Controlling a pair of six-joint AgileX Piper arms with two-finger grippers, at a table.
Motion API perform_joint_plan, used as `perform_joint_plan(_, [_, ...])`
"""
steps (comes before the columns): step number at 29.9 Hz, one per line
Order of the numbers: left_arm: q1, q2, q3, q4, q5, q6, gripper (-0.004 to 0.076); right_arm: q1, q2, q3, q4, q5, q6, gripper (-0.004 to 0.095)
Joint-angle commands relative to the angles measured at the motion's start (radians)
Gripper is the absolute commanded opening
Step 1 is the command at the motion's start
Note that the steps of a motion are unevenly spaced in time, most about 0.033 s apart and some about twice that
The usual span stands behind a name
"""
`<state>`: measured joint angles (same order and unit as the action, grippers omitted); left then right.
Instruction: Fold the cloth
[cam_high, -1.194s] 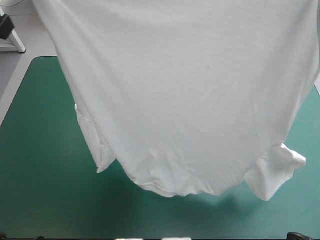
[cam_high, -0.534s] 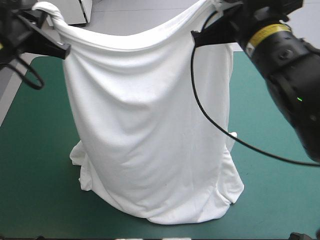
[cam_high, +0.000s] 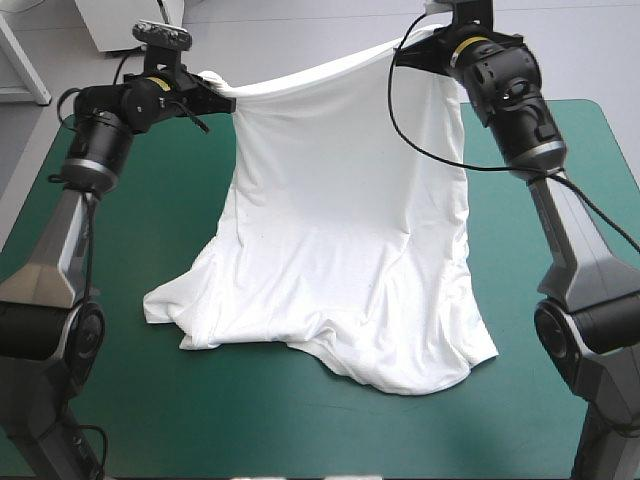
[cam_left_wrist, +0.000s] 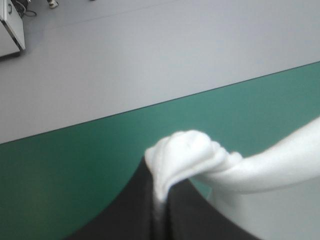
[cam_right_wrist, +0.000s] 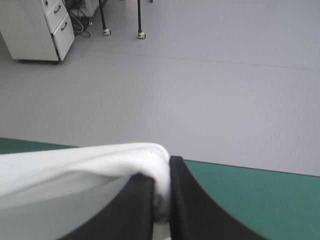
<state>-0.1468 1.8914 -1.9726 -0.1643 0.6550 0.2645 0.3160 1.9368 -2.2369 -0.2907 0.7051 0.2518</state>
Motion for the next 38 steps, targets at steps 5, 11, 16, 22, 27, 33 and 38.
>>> perform_joint_plan(5, [0.000,0.123,-0.027,-0.053,-0.250,0.002,0.0208,-0.040,0.072,-0.028,0.120,-0.068,0.001,0.0216])
perform_joint_plan(11, [0.000,0.139,-0.027,-0.026,-0.235,0.002,0.0695,-0.071,0.094,-0.028,0.102,0.065,-0.055,0.0851])
perform_joint_plan(16, [0.000,0.032,-0.056,0.009,-0.032,-0.009,0.0706,-0.071,-0.020,-0.030,0.055,0.189,-0.053,0.0917])
perform_joint_plan(22, [0.000,-0.103,-0.098,0.023,0.329,-0.066,0.0706,-0.071,-0.197,-0.030,0.067,0.433,-0.097,0.0863])
perform_joint_plan(27, [0.000,-0.152,-0.098,0.023,0.633,-0.102,0.0706,-0.071,-0.320,0.052,0.136,0.514,-0.124,0.0774])
perform_joint_plan(33, [0.000,-0.235,0.034,0.018,0.635,-0.144,0.0706,-0.071,-0.569,0.422,0.213,0.514,-0.133,0.0723])
perform_joint_plan(38, [0.000,-0.394,0.304,0.011,0.635,-0.178,0.0706,-0.071,-0.775,0.785,0.210,0.473,-0.110,0.0723])
